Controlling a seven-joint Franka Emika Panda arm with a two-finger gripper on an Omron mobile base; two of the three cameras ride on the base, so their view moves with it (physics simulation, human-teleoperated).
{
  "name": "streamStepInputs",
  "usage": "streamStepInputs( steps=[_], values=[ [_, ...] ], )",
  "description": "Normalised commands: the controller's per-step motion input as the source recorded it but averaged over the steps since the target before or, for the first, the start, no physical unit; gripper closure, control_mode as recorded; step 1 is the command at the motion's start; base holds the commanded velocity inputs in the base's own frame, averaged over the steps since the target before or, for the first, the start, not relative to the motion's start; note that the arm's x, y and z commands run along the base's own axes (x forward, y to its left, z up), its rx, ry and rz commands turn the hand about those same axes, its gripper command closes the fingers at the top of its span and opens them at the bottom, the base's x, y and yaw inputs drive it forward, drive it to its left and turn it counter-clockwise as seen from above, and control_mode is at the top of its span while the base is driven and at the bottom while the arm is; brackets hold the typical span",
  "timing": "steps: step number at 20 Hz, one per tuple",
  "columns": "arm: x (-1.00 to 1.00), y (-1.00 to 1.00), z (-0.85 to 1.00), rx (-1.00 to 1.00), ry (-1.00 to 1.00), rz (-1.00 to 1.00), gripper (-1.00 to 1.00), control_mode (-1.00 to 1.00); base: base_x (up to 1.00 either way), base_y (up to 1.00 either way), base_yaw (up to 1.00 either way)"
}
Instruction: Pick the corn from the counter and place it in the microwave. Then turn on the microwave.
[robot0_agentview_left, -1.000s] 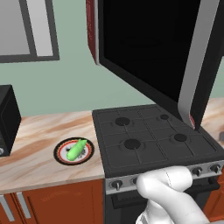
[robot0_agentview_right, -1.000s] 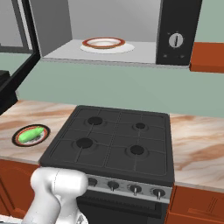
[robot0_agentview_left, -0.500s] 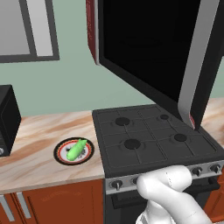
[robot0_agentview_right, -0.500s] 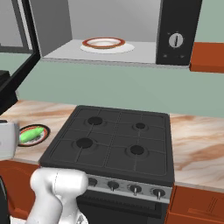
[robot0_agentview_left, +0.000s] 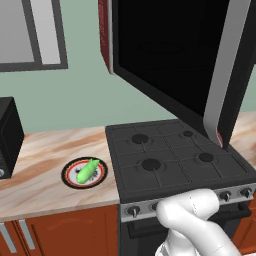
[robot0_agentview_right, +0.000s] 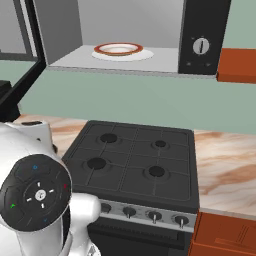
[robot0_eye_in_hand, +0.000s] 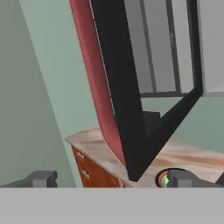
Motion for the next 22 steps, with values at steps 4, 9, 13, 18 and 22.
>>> streamStepInputs(
  steps=[4,9,13,18,22],
  values=[
    [0.25,0.0,0.0,0.0,-0.11,0.14,-1.0,-1.0,0.0,0.0,0.0],
    [0.3,0.0,0.0,0.0,-0.1,0.14,-1.0,-1.0,0.0,0.0,0.0],
    [0.34,0.0,0.0,0.0,-0.07,0.15,-1.0,-1.0,0.0,0.0,0.0],
    [0.37,0.0,0.0,0.0,-0.04,0.15,-1.0,-1.0,0.0,0.0,0.0],
    [0.34,0.0,0.0,0.0,-0.02,0.14,-1.0,-1.0,0.0,0.0,0.0]
  ],
)
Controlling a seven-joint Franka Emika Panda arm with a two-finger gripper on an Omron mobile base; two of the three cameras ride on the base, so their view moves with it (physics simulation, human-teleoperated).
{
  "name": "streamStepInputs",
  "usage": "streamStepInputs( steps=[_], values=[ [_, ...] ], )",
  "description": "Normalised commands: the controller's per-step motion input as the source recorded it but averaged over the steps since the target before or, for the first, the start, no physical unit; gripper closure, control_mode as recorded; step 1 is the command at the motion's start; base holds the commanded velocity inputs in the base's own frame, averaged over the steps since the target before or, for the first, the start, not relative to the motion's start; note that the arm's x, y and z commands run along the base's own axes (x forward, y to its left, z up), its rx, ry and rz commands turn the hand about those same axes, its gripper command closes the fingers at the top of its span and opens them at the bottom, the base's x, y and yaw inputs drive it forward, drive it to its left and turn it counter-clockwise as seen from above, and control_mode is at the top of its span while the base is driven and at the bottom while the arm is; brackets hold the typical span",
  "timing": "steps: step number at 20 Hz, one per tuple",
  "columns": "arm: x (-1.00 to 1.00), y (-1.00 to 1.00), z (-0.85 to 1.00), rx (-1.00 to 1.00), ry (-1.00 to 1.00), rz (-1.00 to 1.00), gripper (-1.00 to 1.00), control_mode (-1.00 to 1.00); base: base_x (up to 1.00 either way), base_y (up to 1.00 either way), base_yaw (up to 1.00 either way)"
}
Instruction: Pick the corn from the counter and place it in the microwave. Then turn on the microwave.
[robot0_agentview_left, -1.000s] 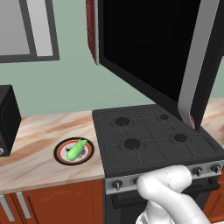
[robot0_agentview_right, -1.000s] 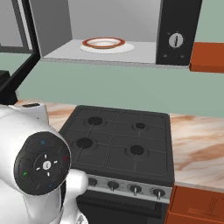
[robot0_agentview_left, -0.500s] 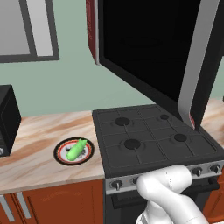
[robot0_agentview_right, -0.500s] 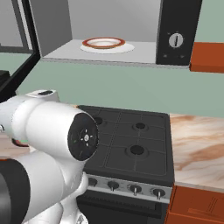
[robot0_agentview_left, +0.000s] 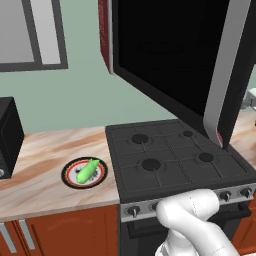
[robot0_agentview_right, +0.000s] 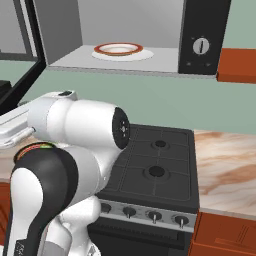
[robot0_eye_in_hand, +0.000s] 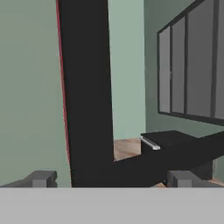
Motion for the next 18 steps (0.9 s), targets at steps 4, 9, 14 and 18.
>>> streamStepInputs(
  steps=[4,9,14,18],
  values=[
    [0.35,0.01,-0.02,0.0,0.0,0.13,-1.0,-1.0,0.0,0.0,0.0],
    [0.26,0.05,-0.02,0.0,0.0,0.11,-1.0,-1.0,0.0,0.0,0.0],
    [0.17,0.15,-0.03,0.0,0.0,0.09,-1.0,-1.0,0.0,0.0,0.0],
    [0.15,0.18,-0.06,0.0,0.0,0.09,-1.0,-1.0,0.0,0.0,0.0]
  ],
)
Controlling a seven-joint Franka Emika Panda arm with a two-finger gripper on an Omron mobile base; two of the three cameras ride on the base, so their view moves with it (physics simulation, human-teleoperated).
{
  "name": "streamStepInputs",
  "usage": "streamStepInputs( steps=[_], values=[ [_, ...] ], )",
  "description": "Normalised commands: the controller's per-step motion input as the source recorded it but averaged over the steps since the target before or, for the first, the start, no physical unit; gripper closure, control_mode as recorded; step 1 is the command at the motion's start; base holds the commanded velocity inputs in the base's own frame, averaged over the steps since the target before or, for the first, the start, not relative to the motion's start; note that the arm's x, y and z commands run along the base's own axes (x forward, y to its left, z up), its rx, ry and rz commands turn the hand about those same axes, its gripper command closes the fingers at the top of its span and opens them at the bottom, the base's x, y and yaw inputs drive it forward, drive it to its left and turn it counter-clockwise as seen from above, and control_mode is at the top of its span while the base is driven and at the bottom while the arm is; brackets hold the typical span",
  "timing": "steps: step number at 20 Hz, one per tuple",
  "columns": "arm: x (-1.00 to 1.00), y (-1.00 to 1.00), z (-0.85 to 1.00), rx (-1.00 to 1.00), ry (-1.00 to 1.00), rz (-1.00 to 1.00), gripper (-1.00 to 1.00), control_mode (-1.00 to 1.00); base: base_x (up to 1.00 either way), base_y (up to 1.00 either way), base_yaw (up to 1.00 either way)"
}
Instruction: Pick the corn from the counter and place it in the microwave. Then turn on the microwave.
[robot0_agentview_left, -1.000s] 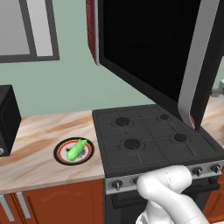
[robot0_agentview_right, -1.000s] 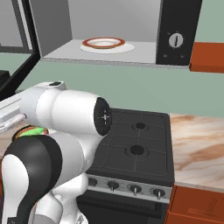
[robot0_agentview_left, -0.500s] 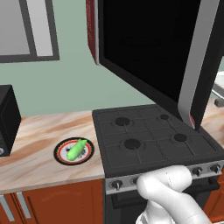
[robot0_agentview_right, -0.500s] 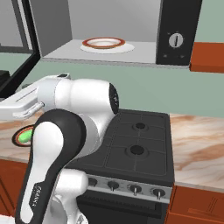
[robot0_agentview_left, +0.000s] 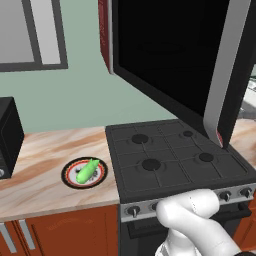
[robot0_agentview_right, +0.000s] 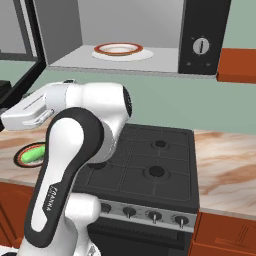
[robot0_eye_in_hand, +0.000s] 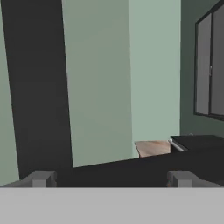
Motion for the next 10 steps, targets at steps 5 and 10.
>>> streamStepInputs(
  steps=[5,10],
  values=[
    [0.14,0.17,-0.05,0.0,0.0,0.09,-1.0,-1.0,0.0,0.0,0.0],
    [0.18,0.15,-0.05,0.0,0.0,0.09,-1.0,-1.0,0.0,0.0,0.0]
  ],
)
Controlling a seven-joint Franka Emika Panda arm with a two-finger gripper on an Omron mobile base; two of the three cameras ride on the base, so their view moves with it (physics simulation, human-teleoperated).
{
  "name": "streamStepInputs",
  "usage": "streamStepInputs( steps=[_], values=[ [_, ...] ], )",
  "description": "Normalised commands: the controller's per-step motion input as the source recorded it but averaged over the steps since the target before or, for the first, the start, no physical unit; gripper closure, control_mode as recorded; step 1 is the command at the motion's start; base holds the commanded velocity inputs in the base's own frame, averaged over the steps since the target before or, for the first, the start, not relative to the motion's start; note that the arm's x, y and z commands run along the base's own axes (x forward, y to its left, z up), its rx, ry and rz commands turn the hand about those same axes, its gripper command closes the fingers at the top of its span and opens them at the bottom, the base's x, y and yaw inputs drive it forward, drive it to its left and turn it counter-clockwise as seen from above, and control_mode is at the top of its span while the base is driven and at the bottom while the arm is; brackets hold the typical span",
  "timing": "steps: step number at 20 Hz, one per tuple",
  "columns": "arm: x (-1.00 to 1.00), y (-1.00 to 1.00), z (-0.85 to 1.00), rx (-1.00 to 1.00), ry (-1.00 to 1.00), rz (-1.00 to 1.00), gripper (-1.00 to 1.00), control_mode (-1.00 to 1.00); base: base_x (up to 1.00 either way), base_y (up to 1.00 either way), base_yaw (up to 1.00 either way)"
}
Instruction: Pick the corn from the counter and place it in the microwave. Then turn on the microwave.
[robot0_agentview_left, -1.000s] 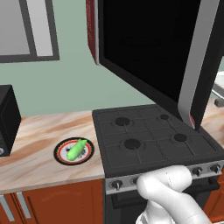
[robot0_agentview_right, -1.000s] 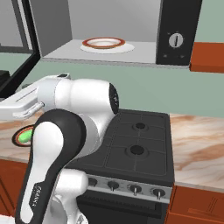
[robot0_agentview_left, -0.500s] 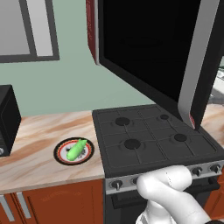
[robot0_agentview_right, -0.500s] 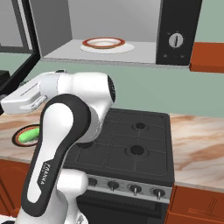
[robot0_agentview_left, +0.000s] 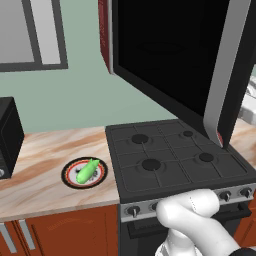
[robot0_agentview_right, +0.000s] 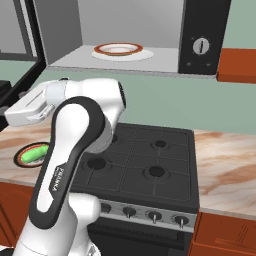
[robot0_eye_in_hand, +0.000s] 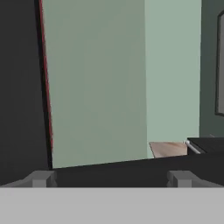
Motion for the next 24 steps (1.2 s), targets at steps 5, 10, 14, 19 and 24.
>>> streamStepInputs(
  steps=[5,10,14,19,24],
  values=[
    [0.21,0.15,-0.04,0.0,0.0,0.08,-1.0,-1.0,0.0,0.0,0.0],
    [0.12,0.2,-0.05,0.0,0.0,0.07,-1.0,-1.0,0.0,0.0,0.0],
    [0.06,0.22,-0.04,0.0,0.0,0.06,-1.0,-1.0,0.0,0.0,0.0],
    [0.0,0.24,-0.02,0.0,0.0,0.03,-1.0,-1.0,0.0,0.0,0.0],
    [0.0,0.26,-0.02,0.0,0.0,0.0,-1.0,-1.0,0.0,0.0,0.0]
  ],
)
